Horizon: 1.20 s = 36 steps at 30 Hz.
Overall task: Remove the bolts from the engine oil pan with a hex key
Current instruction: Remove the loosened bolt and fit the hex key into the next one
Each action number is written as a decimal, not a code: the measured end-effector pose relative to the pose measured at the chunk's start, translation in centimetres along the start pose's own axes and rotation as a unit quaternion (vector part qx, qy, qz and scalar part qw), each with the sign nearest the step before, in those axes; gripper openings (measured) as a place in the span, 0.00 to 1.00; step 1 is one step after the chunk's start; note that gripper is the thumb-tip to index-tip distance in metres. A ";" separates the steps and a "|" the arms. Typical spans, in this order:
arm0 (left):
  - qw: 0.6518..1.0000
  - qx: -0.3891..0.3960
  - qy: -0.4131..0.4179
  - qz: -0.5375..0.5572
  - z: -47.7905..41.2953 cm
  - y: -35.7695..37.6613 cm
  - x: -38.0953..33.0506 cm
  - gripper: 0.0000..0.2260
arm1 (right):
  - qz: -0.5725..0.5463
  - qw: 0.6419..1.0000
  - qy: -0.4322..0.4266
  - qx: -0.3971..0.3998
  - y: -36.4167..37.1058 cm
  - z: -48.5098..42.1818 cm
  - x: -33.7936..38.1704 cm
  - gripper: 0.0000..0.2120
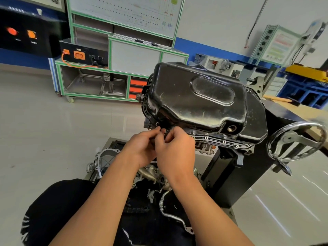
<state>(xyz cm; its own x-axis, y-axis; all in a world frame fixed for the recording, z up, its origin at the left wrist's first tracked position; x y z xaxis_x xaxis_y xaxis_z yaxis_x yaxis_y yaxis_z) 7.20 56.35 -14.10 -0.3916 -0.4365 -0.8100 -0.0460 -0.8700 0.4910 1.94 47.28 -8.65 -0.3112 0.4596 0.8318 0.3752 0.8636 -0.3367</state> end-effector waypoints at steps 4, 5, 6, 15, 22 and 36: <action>1.000 0.003 0.026 -0.001 0.0 0.0 -0.4 0.08 | 0.010 0.995 -0.101 0.011 -0.3 0.5 -0.2 0.04; 1.000 0.002 0.031 -0.004 0.0 -0.1 -0.5 0.09 | -0.018 0.992 -0.127 0.009 -0.4 0.5 -0.2 0.06; 0.999 0.005 0.031 -0.004 -0.1 -0.2 -0.5 0.09 | -0.038 0.988 -0.149 0.013 -0.4 0.6 -0.1 0.06; 0.999 0.019 0.014 0.021 -0.1 -0.4 -0.4 0.16 | -0.019 0.972 -0.222 0.076 0.9 0.3 0.2 0.10; 1.000 0.022 0.001 -0.011 -0.7 -0.4 -1.1 0.14 | -0.014 0.964 -0.241 0.112 0.9 -1.0 -0.8 0.15; 0.987 0.130 -0.004 0.092 -0.4 -0.9 -1.6 0.17 | -0.168 0.957 -0.217 -0.090 2.3 -1.6 -5.0 0.13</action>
<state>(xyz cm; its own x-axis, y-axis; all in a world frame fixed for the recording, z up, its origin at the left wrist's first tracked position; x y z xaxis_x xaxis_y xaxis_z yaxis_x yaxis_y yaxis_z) 8.28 57.79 -13.37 -0.4225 -0.5795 -0.6969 -0.2074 -0.6867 0.6967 5.75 46.64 -12.93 -0.7598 0.2384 0.6049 0.3220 0.9462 0.0314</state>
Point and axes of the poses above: each hand's wrist, its own z-axis away from the middle knuckle, its own y-axis out of the palm, x = y × z, the point moved 4 cm from there along -z, towards the middle knuckle, and after that the axes turned 15 degrees about -z, right-handed, at the moved point
